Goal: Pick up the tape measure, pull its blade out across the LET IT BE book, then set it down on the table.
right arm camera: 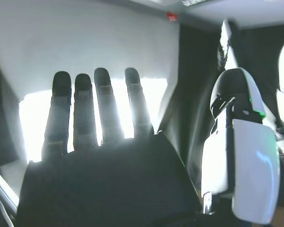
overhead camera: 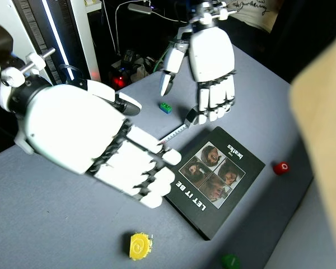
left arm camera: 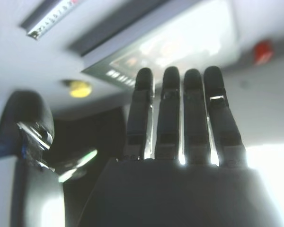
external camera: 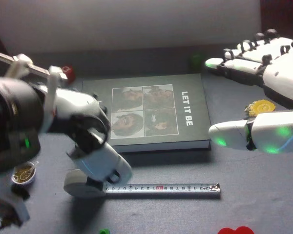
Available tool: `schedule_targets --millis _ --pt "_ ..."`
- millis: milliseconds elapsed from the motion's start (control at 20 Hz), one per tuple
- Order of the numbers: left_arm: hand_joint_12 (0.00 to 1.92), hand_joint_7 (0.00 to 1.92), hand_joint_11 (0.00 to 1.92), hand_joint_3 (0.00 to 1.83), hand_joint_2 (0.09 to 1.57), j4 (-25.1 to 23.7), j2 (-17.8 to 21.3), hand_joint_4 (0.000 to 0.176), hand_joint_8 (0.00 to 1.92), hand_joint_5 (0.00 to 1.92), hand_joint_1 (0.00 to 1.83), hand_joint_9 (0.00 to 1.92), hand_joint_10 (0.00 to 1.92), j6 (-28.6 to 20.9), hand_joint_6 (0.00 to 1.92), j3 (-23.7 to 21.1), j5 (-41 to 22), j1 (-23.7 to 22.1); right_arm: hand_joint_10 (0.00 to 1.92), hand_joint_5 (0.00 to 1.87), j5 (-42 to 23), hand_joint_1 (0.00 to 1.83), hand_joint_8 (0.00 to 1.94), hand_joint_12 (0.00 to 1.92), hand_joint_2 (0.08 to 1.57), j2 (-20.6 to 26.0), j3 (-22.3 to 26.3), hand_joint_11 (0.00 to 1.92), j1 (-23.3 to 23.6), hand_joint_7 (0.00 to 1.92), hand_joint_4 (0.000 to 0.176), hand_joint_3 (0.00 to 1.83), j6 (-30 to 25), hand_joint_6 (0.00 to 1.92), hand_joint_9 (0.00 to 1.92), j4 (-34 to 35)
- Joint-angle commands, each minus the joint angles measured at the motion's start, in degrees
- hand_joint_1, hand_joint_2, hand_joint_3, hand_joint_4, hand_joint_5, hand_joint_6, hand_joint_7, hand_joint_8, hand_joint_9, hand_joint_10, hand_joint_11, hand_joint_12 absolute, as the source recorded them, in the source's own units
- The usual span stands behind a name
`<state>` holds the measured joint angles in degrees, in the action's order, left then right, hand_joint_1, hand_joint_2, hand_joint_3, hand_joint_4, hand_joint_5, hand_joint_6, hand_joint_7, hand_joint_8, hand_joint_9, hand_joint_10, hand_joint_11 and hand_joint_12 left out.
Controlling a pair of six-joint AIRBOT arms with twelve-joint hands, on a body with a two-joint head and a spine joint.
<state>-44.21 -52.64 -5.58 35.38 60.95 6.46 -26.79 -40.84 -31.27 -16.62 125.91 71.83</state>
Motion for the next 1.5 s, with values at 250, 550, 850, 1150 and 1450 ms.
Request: schedule_targets --millis 250,550,850,1150,1450 --pt "0.59 0.19 0.0 0.0 0.93 0.6 -2.0 0.015 0.0 0.23 0.78 0.17 0.0 0.7 0.0 3.6 3.6 -1.5 0.0 0.09 3.7 0.1 0.0 0.34 1.01 0.0 -1.7 0.0 1.8 0.1 0.111 0.0 -0.3 0.0 0.03 -4.3" --pt "0.58 0.17 0.0 0.0 0.94 1.5 -1.9 0.012 0.0 0.2 1.02 0.16 0.0 0.7 0.0 3.9 1.5 3.0 0.0 0.1 12.8 0.09 0.0 0.37 1.02 -2.1 -9.6 0.0 1.8 0.1 0.11 0.0 -9.4 0.0 0.04 -11.2" --pt "0.56 0.17 0.0 0.0 0.93 0.1 -1.9 0.0 0.0 0.22 1.09 0.16 0.0 0.7 0.0 5.0 -0.3 5.5 0.0 0.09 6.9 0.06 0.0 0.37 1.04 -2.9 -12.6 0.0 -1.2 0.1 0.11 0.01 -38.4 0.0 0.04 -41.3" --pt "0.51 0.16 0.0 0.0 0.94 -2.1 -2.1 0.0 0.0 0.22 1.08 0.15 0.0 0.7 0.0 5.7 -1.6 7.6 0.0 0.09 8.5 0.07 0.0 0.38 1.03 -3.2 -13.0 0.0 -0.3 0.1 0.11 0.0 -40.9 0.0 0.05 -44.5" --pt "0.5 0.16 0.0 0.0 0.95 -3.6 -3.2 0.001 0.0 0.2 1.06 0.15 0.0 0.7 0.0 6.2 -3.8 11.3 0.0 0.1 5.9 0.11 0.0 0.36 1.02 -3.5 -10.0 0.0 -0.5 0.11 0.11 0.0 -26.6 0.0 0.05 -36.6"
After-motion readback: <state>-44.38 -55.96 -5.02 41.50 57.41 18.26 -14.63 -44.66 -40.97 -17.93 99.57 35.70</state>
